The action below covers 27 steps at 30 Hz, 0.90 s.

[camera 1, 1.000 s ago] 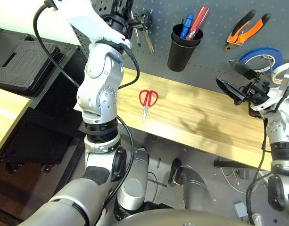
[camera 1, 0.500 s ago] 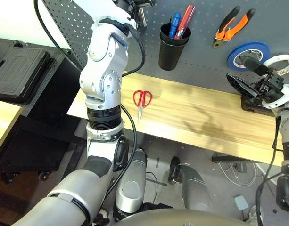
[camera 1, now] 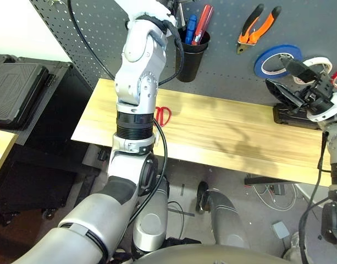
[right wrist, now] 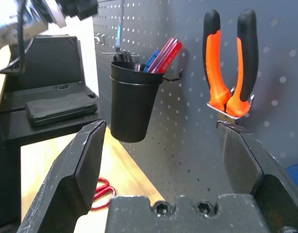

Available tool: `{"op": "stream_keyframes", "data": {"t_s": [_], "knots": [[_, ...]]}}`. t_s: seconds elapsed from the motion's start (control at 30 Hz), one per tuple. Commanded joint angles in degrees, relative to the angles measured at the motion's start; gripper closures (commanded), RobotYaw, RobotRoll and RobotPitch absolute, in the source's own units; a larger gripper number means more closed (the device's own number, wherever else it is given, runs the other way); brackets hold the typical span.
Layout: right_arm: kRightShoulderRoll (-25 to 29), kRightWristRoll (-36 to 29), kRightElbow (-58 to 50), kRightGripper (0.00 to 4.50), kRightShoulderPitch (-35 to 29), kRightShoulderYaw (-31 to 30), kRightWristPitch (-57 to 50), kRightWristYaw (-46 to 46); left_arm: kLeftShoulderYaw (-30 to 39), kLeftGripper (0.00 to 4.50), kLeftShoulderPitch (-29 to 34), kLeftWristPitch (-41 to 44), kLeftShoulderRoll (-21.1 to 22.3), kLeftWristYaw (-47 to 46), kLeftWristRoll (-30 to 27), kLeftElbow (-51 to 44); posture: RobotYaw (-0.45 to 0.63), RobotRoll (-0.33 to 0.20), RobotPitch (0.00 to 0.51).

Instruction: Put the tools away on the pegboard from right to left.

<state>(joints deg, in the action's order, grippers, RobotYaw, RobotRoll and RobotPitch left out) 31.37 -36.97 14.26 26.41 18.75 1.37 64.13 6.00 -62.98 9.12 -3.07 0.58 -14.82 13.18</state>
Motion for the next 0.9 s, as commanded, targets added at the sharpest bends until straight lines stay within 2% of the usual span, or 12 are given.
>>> {"op": "stream_keyframes", "data": {"t_s": [0.03, 0.23, 0.4, 0.43, 0.53, 0.7, 0.73, 0.9], "knots": [[-0.37, 0.46, -2.01, 0.0, -1.07, -0.09, 0.19, -0.88, -1.37, 3.9, -1.36, -4.31, 0.72, 1.14, 2.86, 4.27, 0.21, 0.0, 0.204], [-1.12, 0.78, -3.31, 0.0, -1.72, -0.42, 0.16, -1.84, -1.93, 3.9, -1.31, -8.17, 1.28, 1.01, 5.52, 9.6, 0.21, 0.0, 0.206], [-1.68, 1.32, -3.33, 0.0, -1.78, -0.93, 0.67, -1.55, -2.78, 3.9, 0.12, -7.93, 1.16, 0.87, 7.09, 9.23, 0.22, 0.0, 0.209], [-1.8, 1.41, -3.21, 0.0, -1.68, -1.06, 0.78, -1.44, -2.85, 3.19, 0.36, -7.63, 1.13, 0.88, 7.1, 8.74, 0.22, 0.0, 0.209], [-2.15, 1.65, -2.71, 0.0, -1.38, -1.32, 0.93, -1.16, -2.93, 2.21, 0.73, -6.83, 1.34, 0.91, 6.98, 7.62, 0.23, 0.0, 0.21], [-2.76, 2.02, -1.48, 0.0, -0.99, -1.9, 1.38, -0.3, -3.05, 0.22, 1.22, -5.22, 1.9, 1.21, 6.87, 5.04, 0.25, 0.0, 0.209], [-2.9, 2.07, -1.24, 0.0, -0.89, -2.04, 1.51, -0.2, -3.2, 0.06, 1.34, -4.99, 2.09, 1.28, 7.04, 4.44, 0.25, 0.0, 0.209], [-3.67, 2.44, 0.06, 0.0, -0.39, -2.83, 2.12, 0.48, -3.38, 0.06, 1.97, -3.46, 3.13, 1.17, 7.71, 0.45, 0.26, 0.0, 0.208]]}}
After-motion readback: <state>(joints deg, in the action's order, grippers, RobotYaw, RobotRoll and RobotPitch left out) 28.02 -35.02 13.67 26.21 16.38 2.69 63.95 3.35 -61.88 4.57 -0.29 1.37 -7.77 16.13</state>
